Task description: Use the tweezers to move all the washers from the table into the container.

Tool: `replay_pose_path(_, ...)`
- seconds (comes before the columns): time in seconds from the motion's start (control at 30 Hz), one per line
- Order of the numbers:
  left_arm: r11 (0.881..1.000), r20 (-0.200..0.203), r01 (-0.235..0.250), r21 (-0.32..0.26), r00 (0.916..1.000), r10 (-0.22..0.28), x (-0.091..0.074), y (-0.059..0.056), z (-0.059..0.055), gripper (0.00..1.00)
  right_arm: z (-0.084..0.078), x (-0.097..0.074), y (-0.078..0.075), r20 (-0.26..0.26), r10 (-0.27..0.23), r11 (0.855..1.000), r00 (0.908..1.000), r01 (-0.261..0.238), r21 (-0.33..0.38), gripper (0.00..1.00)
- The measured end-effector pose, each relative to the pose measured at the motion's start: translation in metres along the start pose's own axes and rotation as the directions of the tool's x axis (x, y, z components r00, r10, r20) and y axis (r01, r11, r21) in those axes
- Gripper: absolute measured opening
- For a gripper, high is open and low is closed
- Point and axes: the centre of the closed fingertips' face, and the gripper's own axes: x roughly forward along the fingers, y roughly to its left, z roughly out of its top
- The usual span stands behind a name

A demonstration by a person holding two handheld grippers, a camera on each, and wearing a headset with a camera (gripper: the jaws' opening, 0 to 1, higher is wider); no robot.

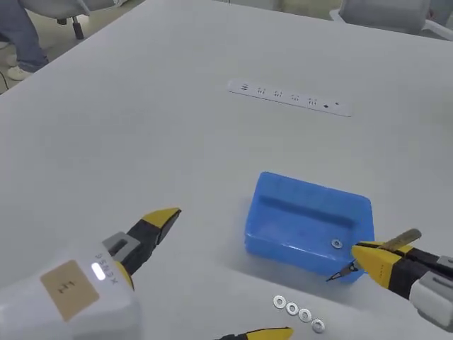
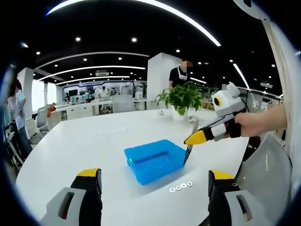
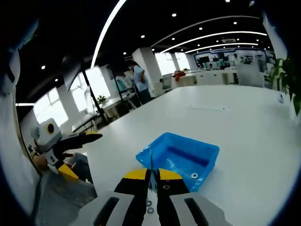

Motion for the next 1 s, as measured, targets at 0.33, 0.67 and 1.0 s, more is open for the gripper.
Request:
replay_pose_path(0.33,1.0,-0.01,0.002,0.001,1.0,-0.002,0.0,0.0,-0.001,0.95,-0.034,0.006,0.005,-0.08,0.011,1.0,0.9967,-0.009,0.021,0.03)
replay_pose_path(0.67,1.0,-0.015,0.008,0.001,0.9999,-0.008,0.001,-0.002,-0.002,0.95,-0.05,0.007,0.01,-0.123,0.02,1.0,0.9922,-0.018,0.019,0.03)
replay_pose_path(1.0,1.0,-0.026,0.013,0.004,0.9996,-0.013,0.001,-0.003,-0.004,0.94,-0.056,0.007,0.021,-0.163,0.038,0.989,0.986,-0.06,-0.138,0.03)
